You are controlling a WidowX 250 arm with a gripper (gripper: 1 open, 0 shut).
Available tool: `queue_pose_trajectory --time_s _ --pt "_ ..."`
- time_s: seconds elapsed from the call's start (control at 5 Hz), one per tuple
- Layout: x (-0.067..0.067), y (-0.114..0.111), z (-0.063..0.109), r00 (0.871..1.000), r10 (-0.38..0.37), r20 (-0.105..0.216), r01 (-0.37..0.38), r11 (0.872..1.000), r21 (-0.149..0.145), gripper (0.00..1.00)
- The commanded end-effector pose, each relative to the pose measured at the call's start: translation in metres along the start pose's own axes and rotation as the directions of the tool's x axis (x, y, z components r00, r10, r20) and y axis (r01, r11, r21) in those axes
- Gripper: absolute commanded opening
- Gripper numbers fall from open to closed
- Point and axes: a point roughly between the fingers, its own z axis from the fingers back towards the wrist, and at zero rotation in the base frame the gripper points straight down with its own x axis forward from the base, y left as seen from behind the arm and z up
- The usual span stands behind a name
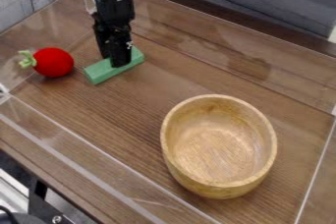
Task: Put the green block in the brown bowl
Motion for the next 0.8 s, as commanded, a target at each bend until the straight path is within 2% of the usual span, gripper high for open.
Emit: queue_pose_trajectory --time_s 0.0,0.4,0.6 --pt "0.001 -0.008 0.029 0.999 0.012 0.049 -0.014 0.999 0.049 0.0" --pt "-0.002 -0.021 0.056 0.994 0.062 0.096 -0.069 0.995 0.074 0.0" --pt "-0.001 -0.048 0.069 0.988 0.089 0.129 -0.1 0.992 0.075 0.0"
